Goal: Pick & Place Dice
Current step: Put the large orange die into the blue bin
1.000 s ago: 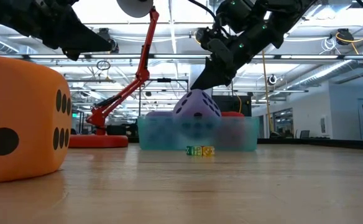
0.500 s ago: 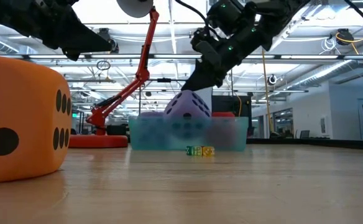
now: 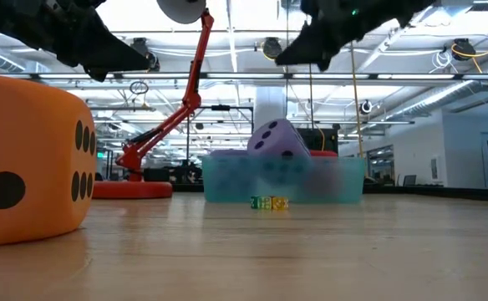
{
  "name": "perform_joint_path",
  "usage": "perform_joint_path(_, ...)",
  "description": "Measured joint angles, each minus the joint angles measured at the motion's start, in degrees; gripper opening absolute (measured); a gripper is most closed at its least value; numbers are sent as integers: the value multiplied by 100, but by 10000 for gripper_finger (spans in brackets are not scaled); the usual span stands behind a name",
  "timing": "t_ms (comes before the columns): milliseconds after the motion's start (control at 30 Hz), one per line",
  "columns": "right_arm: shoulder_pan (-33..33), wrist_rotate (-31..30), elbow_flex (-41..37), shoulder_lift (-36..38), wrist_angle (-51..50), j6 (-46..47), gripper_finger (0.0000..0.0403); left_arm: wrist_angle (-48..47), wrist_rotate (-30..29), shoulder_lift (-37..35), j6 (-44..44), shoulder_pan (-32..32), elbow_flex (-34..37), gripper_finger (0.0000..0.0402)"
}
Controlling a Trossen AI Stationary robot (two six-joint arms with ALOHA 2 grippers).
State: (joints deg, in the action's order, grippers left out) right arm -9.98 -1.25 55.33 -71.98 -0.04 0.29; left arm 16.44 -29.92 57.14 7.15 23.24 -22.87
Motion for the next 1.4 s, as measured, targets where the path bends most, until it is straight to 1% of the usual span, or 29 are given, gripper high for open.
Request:
perform_joint_path(133, 164, 176, -11, 611, 21, -347, 0, -28, 29, 0, -63, 44, 0, 26)
perform_joint_path(200, 368, 284, -104, 901, 307, -434, 0, -30, 24, 0, -85, 92, 0, 26)
perform_joint_path(267, 598, 251, -360, 1152, 665, -495, 0, -29, -51, -4, -91, 134, 0, 24)
perform_joint_path(400, 1089, -359, -1041, 1650, 1085, -667, 0, -75, -176, -160, -187, 268, 0, 5)
perform_joint_path(467, 1264, -629, -1386, 1944, 1141, -662, 0, -97, -201, -313, -302, 406, 0, 7)
perform_joint_path(500, 1325, -721, -1562, 2092, 1137, -644, 0, -130, -287, -412, -379, 498, 0, 8)
perform_joint_path(633, 1542, -1403, -2246, 2633, 1155, -475, 0, -174, -848, -815, -617, 997, 0, 4)
perform_joint_path(700, 1600, -1522, -2547, 2880, 1214, -421, 0, -169, -1012, -995, -710, 1228, 0, 5)
perform_joint_path(767, 1620, -1458, -2826, 3054, 1254, -376, 0, -157, -1063, -1096, -823, 1420, 0, 3)
perform_joint_path(867, 1641, -1063, -3250, 3208, 1562, -277, 0, -161, -1064, -1180, -1028, 1623, 62, 4)
perform_joint_path(967, 1646, -1136, -3618, 3227, 2149, -209, 0, -159, -1189, -1199, -1093, 1653, 136, 3)
perform_joint_path(1033, 1622, -1228, -3747, 3197, 2371, -313, 0, -173, -1247, -1198, -1094, 1631, 178, 3)
perform_joint_path(1167, 1598, -1070, -3870, 3208, 2498, -319, 0, -178, -1223, -1189, -1041, 1518, 247, 2)
perform_joint_path(1267, 1598, -1068, -3997, 3206, 2466, -262, 0, -167, -1217, -1191, -986, 1460, 247, 3)
perform_joint_path(1400, 1593, -1070, -4153, 3205, 2472, -141, 0, -128, -1208, -1191, -656, 1453, 247, 4)
